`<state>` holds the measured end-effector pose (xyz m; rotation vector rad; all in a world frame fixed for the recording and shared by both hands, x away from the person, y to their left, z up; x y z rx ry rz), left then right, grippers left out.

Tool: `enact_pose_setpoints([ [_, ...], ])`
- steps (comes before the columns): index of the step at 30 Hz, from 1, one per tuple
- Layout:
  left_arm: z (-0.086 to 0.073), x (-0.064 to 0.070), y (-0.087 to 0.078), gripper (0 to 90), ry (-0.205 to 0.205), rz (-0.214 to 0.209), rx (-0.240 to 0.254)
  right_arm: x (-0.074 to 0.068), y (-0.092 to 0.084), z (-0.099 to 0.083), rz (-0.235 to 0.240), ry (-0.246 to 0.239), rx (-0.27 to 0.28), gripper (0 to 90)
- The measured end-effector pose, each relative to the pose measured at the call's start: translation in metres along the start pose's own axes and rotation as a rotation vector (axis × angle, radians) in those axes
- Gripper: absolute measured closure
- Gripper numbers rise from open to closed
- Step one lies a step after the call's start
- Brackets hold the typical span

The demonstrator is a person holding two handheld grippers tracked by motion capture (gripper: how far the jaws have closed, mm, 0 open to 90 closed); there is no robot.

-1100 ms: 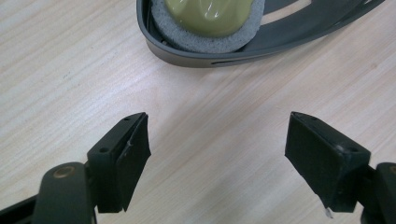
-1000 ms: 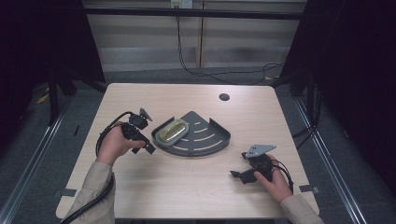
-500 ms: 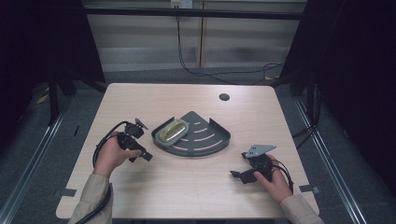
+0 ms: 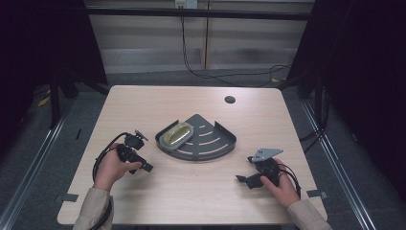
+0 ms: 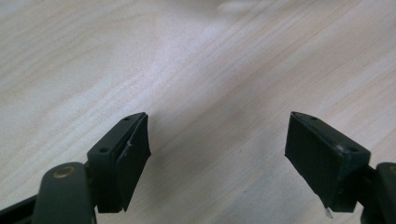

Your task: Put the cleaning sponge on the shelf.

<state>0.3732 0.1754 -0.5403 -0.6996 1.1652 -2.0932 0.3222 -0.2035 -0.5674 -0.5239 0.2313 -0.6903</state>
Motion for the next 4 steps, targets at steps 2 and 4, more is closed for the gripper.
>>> enact_pose_setpoints([
  [2,-0.0008,0.0007,0.0001,21.4,-0.006,0.003,0.003,0.0000,0.0000,0.0000,0.000,0.000,0.000,10.6],
  [4,-0.0001,0.0015,-0.0001,21.4,-0.004,0.003,0.008,-0.0001,0.0001,0.0000,0.001,0.000,0.001,10.6],
])
Point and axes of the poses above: each handheld gripper's, and its own axes: y roughly forward along the jaws, z roughly out of its top, x roughly to its right, the point moved 8 cm from there along y, roughly forward along the jaws, and after that the axes turned 12 degrees about x, right-handed, at the moved point
